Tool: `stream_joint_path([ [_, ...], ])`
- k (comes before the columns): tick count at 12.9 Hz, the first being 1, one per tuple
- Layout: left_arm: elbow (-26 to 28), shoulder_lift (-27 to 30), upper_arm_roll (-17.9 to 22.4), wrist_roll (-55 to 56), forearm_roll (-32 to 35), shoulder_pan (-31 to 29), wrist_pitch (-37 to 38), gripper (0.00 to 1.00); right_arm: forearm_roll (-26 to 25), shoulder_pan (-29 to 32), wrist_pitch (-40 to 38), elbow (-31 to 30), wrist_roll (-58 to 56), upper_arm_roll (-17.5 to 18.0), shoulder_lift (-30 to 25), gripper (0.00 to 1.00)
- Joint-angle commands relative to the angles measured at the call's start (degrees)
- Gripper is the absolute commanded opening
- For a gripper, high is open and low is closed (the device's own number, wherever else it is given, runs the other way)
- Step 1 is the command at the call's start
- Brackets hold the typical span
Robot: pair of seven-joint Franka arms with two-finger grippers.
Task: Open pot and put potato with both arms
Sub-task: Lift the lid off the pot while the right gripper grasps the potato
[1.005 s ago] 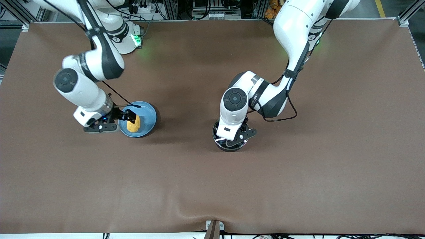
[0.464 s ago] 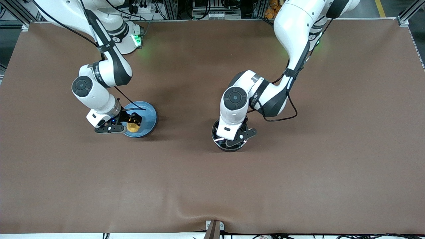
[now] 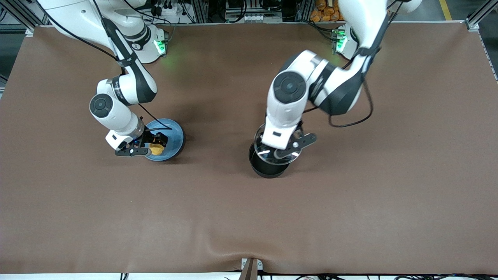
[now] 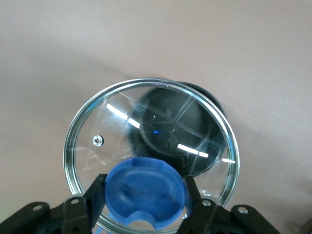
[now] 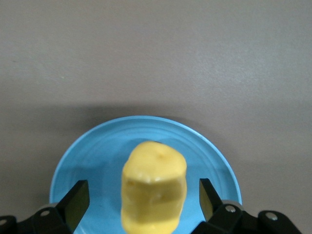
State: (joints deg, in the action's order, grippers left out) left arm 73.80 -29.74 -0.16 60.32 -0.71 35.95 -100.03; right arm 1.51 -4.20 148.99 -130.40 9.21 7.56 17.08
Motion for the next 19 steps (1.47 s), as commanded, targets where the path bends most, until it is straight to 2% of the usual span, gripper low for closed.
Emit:
stream_joint_path([
  [1,6.25,6.87,-0.45,-7.56,0.62,-6.74,0.98,0.0,0.95,0.42,2.01,-1.26,-1.12,-0.53,0.14,1.0],
  [5,17.05,13.65,-0.46,-21.19,0.35,-16.94,0.2,0.0,1.04,0.42,2.53,-1.26,-0.86,-0.44,1.98,1.0],
  [9,24.53,14.54,-0.37,-28.59,0.62,-22.66,-3.57,0.0,1.04,0.16,4.65,-1.26,-0.6,-0.44,3.75,1.0],
  [10,26.99,14.54,-0.37,-29.73,0.71,-24.33,-6.46,0.0,1.04,0.16,4.65,-1.35,-0.6,-0.44,3.75,0.91],
  [11,29.71,14.54,-0.37,-31.91,0.71,-25.22,-9.71,0.0,1.04,0.16,4.65,-1.26,-0.6,-0.44,3.75,0.71],
  [12,32.52,14.54,-0.28,-34.72,0.71,-26.96,-13.83,0.0,1.04,-0.01,4.56,-1.35,-0.6,-0.44,3.75,0.55],
  [14,37.62,14.36,-0.37,-39.91,0.71,-29.79,-21.57,0.0,1.04,-0.1,4.03,-1.26,-0.33,-0.44,3.75,0.33],
  [16,42.1,14.27,-0.28,-40.55,0.71,-29.97,-27.03,0.0,1.04,-0.19,2.98,-1.09,0.02,-0.36,3.57,0.1],
  [17,44.91,14.45,-0.19,-40.64,0.79,-29.97,-30.28,0.0,1.12,-0.19,1.24,-0.83,0.02,-0.27,2.96,0.01],
  [19,49.14,14.1,-0.11,-41.07,3.15,-30.06,-37.04,0.0,1.21,-0.71,-6.03,1.01,0.37,0.0,-0.45,0.0],
])
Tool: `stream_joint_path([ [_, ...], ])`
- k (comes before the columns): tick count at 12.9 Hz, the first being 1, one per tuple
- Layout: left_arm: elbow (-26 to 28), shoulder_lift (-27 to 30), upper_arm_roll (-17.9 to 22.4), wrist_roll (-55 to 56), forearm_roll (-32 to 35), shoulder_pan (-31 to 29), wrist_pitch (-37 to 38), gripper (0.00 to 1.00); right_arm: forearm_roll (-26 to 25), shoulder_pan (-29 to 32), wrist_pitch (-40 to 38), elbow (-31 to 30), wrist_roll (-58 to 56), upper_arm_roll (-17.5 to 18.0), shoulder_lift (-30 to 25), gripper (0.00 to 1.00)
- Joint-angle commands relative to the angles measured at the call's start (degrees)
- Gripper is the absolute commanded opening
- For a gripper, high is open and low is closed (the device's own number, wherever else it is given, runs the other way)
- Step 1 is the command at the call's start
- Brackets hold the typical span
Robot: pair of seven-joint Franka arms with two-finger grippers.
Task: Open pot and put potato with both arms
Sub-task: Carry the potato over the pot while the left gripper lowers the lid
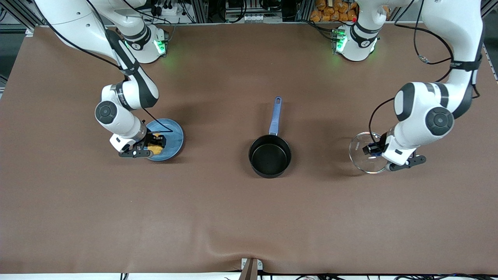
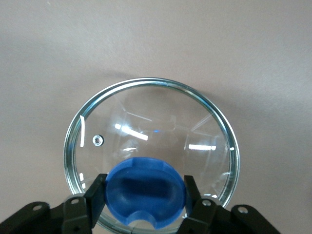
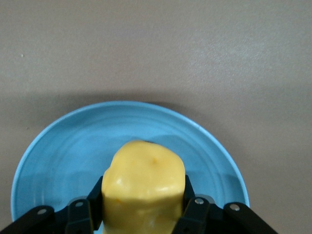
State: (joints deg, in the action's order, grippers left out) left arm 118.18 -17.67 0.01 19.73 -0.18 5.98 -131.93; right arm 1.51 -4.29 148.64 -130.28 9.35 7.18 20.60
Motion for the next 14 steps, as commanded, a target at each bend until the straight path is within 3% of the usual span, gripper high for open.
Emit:
stream_joint_path([
  [1,6.78,1.68,-0.36,-0.66,4.73,-1.31,-9.18,0.0,1.21,-1.24,-11.73,3.43,2.31,0.64,-5.82,0.0],
  [5,7.59,-0.34,-0.45,-5.05,5.46,-3.86,-13.09,0.0,1.03,-7.82,-31.54,18.8,13.04,1.88,-7.86,0.0],
  [8,7.77,-1.4,-0.45,-5.84,5.46,-4.13,-13.97,0.0,0.42,-14.5,-33.86,26.63,21.37,1.79,-6.02,0.0],
  [11,7.77,-2.1,-0.54,-5.84,5.46,-4.13,-13.97,0.0,0.16,-21.88,-33.77,37.78,29.91,0.22,1.61,0.0],
  [12,7.85,-2.11,-0.54,-5.84,5.46,-4.13,-13.97,0.0,0.16,-25.82,-33.68,41.65,32.37,-1.88,4.51,0.0],
  [13,7.77,-2.11,-0.54,-5.84,5.46,-4.13,-13.88,0.27,0.16,-31.43,-33.77,46.3,35.27,-5.82,8.54,0.0],
  [14,7.59,-2.28,-0.54,-5.15,5.46,-4.04,-13.8,0.99,0.16,-36.18,-33.85,51.04,37.03,-8.9,12.49,0.0],
])
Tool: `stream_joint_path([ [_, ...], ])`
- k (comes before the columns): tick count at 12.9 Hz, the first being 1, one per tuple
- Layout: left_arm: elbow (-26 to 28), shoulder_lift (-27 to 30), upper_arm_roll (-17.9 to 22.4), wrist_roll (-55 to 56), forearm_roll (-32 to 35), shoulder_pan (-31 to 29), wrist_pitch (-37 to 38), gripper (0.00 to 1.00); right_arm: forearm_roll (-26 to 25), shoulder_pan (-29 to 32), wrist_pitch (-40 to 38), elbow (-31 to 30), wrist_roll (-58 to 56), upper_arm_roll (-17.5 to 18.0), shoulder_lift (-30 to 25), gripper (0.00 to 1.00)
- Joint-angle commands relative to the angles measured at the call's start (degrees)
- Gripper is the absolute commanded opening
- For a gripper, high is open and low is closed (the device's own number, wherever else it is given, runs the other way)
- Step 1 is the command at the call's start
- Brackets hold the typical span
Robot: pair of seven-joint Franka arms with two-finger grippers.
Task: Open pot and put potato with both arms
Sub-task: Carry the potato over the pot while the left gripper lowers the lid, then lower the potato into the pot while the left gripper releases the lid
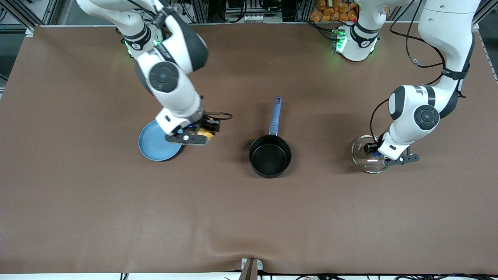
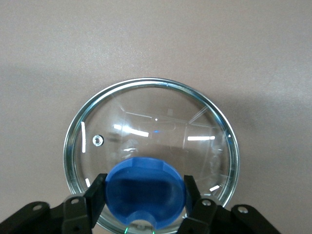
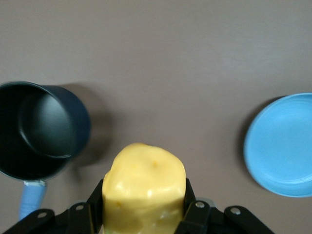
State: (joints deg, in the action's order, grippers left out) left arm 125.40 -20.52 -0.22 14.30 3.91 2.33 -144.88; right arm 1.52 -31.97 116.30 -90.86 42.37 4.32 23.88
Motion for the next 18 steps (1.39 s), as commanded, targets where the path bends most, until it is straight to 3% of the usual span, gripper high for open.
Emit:
stream_joint_path([
  [1,0.46,0.83,-0.22,-0.67,1.37,-0.66,-0.49,1.0,0.23,-10.98,-1.43,14.8,4.3,-7.47,12.21,0.0],
  [4,0.28,5.29,-0.4,-2.35,1.37,-0.93,3.36,1.0,0.5,-18.28,-0.81,20.7,3.52,-13.08,17.94,0.0],
  [6,-1.73,10.48,-1.71,-2.61,1.37,-0.75,10.9,1.0,0.67,-19.88,1.45,22.48,0.55,-14.16,19.97,0.0],
  [11,-21.75,11.56,-4.44,-3.14,1.37,-0.57,39.46,1.0,0.59,-22.34,13.49,23.44,-3.69,-14.16,24.53,0.0],
  [13,-26.77,11.47,-4.35,-4.98,1.28,-0.57,41.96,1.0,0.59,-23.31,14.83,26.51,-3.17,-14.34,28.4,0.0],
  [18,-32.66,12.0,-4.44,-4.64,-2.22,-1.1,43.8,1.0,0.67,-23.67,14.65,26.79,-3.08,-14.34,30.08,0.0],
])
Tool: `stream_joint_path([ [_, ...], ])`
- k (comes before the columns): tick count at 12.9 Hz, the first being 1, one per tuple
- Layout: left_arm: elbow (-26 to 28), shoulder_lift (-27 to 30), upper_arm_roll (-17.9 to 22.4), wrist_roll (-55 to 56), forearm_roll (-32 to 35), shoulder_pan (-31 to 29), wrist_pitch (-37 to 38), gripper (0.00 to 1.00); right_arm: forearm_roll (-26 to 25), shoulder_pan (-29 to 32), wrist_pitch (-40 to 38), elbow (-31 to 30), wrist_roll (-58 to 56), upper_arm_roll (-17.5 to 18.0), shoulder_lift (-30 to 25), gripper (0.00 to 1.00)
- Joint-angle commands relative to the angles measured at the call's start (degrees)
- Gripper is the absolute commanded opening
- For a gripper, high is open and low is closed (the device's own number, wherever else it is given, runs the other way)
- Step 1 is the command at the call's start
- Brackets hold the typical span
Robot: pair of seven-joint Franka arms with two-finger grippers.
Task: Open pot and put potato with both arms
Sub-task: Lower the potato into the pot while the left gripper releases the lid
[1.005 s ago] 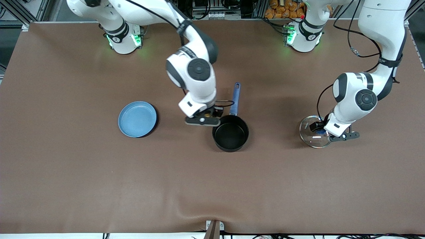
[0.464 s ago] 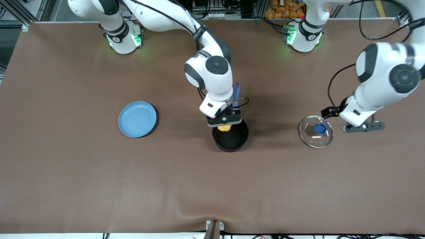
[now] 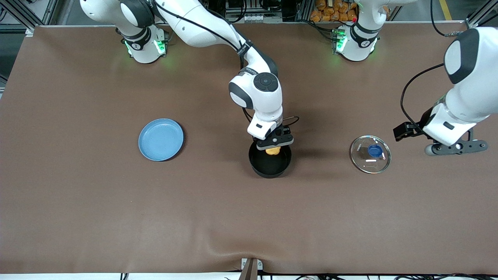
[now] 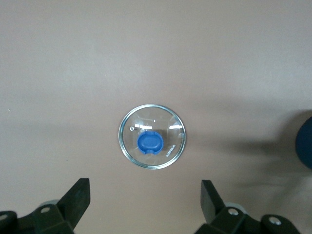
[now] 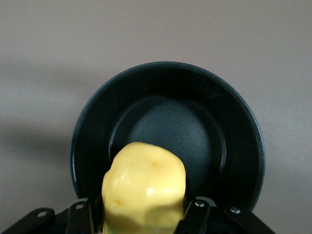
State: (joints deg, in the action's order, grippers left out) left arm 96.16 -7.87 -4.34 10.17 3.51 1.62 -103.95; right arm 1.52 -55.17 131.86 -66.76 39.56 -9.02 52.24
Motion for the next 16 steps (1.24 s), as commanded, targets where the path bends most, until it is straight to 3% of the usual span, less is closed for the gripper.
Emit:
stream_joint_path([
  [1,-4.74,-0.74,-0.23,-0.5,-4.01,-0.48,4.09,1.0,0.68,-0.46,-0.56,2.69,-0.01,-1.08,2.51,0.0],
  [4,-5.45,-1.0,-0.14,-0.59,-8.69,-0.48,4.19,1.0,0.68,-0.29,1.03,2.6,0.34,-1.08,3.83,0.0],
  [16,-5.01,-2.23,-0.23,-2.09,-8.7,0.05,6.39,1.0,0.77,0.33,5.07,2.43,1.66,-1.17,6.12,0.0],
])
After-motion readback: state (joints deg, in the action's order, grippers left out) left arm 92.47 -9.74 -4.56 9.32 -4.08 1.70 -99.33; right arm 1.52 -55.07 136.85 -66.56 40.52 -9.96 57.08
